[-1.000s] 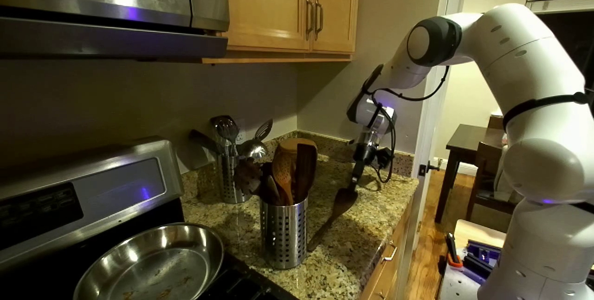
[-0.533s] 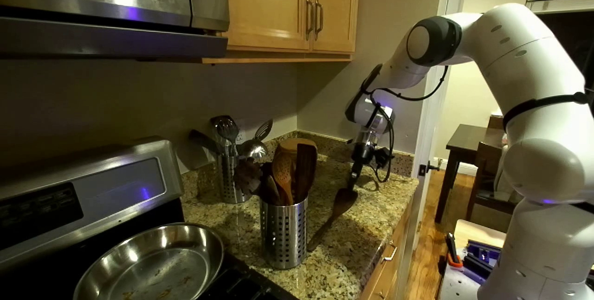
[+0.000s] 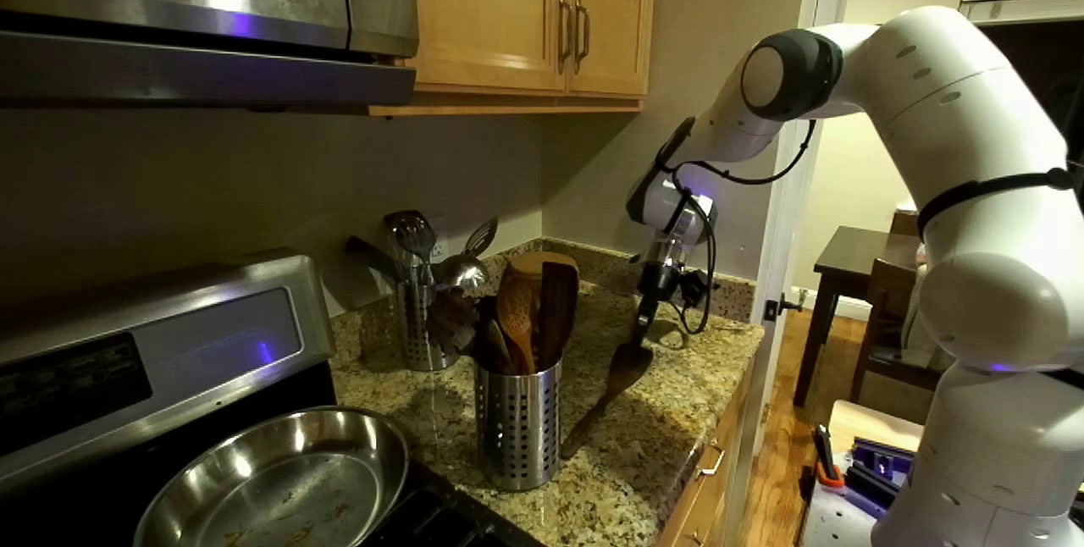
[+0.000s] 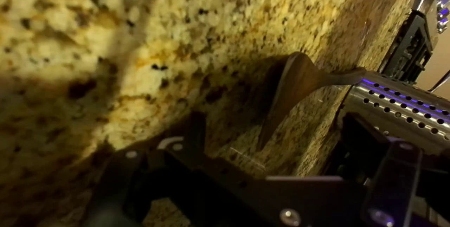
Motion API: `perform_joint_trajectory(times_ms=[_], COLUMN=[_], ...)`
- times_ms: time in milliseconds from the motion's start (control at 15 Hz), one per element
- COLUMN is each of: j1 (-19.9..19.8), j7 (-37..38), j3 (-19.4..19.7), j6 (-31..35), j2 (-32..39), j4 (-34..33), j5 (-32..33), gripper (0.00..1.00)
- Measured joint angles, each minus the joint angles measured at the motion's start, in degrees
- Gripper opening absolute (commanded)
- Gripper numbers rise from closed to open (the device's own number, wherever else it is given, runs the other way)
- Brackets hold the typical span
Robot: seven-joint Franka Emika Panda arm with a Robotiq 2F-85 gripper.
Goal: Pick up the wooden spatula from the countertop and place it in the cutlery holder
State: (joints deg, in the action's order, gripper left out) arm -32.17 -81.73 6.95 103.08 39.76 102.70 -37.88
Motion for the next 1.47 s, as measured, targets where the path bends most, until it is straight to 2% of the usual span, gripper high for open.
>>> perform_joint_trajectory(times_ms=[667,733,800,1400,1467], j1=[0.81,0.81,0.8,0.8,0.8], j7=[0.0,0.0,0.0,0.0,0.0], j3=[-0.33,-0.29,-0.25,0.07,0.08], j6=[-0.15,-0.15,-0.15,-0.15,-0.14], j2=[0.0,0.0,0.0,0.0,0.0], j4=[0.94,1.01,1.07,2.24,2.32], j5=[0.14,0.14,0.14,0.14,0.14], gripper=[1.0,0.89,0.73,0.13,0.09])
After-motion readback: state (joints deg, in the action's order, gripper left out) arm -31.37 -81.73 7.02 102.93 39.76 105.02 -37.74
